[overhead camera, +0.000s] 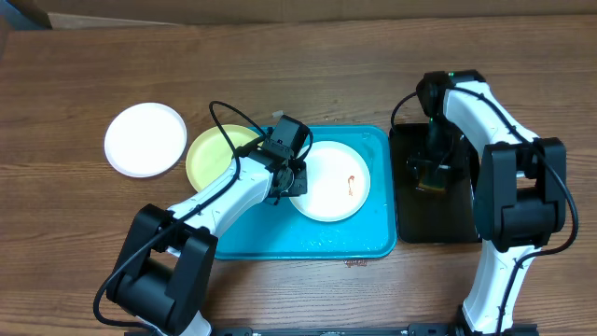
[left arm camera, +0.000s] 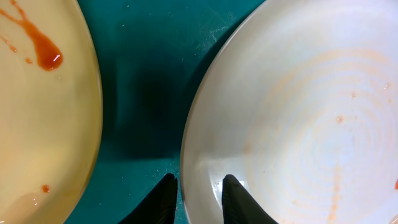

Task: Clean dirty plates on tray and stack at the side
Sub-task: 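Grasp the green-and-yellow sponge with the right gripper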

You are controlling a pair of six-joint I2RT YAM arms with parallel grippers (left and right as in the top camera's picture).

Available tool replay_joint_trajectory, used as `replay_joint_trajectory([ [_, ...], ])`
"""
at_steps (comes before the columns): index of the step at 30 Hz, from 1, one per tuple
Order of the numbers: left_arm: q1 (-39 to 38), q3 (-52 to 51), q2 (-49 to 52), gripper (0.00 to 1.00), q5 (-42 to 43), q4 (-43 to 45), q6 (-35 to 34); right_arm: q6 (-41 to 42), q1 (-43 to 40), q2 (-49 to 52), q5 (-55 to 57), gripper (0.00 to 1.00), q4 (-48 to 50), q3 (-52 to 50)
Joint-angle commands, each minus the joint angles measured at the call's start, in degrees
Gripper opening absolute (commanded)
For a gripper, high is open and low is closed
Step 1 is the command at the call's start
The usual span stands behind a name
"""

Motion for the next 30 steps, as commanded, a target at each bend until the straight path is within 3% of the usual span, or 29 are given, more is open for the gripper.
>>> replay_joint_trajectory([
  [1,0.28,1.4,-1.49,0.28,-0.2,0.2,0.66,1.11,-0.17,-1.44,1.7,0.28,1.03,-1.97],
  [2,0.28,1.4,-1.49,0.3,-0.2,0.17,0.66,1.14,-0.17,-1.44,1.7,0.12,1.2,-2.23],
  [4,0.28,1.4,-1.49,0.31,-0.2,0.17,0.66,1.11,-0.17,-1.44,1.68,0.08,1.2,-2.32],
  [5,0.28,1.4,-1.49,0.31,-0.2,0.17,0.66,1.11,-0.17,-1.44,1.68,0.19,1.16,-2.32],
  [6,0.28,1.4,-1.49,0.31,-0.17,0.17,0.66,1.11,-0.17,-1.44,1.68,0.47,0.96,-2.32],
  [7,0.28,1.4,-1.49,0.32,-0.17,0.17,0.66,1.11,-0.17,-1.44,1.68,0.68,0.72,-2.32],
  [8,0.28,1.4,-1.49,0.31,-0.17,0.17,0.66,0.79,-0.17,-1.44,1.7,0.72,0.55,-2.29],
  [21,0.28,1.4,-1.46,0.36,-0.17,0.11,0.66,-1.03,-0.42,-1.44,1.7,0.75,6.32,0.52],
  [25,0.28,1.4,-1.46,0.35,-0.2,-0.07,0.68,-1.03,-0.42,-1.44,1.7,0.73,6.58,0.52],
  [26,0.28,1.4,-1.46,0.35,-0.2,-0.07,0.68,-1.03,-0.42,-1.44,1.7,0.66,6.58,0.52],
  [28,0.28,1.4,-1.46,0.35,-0.2,-0.07,0.68,-1.01,-0.39,-1.44,1.68,0.4,6.6,0.52],
  [30,0.28,1.4,-1.46,0.35,-0.17,-0.04,0.66,-1.03,-0.39,-1.44,1.7,0.3,6.86,0.52],
])
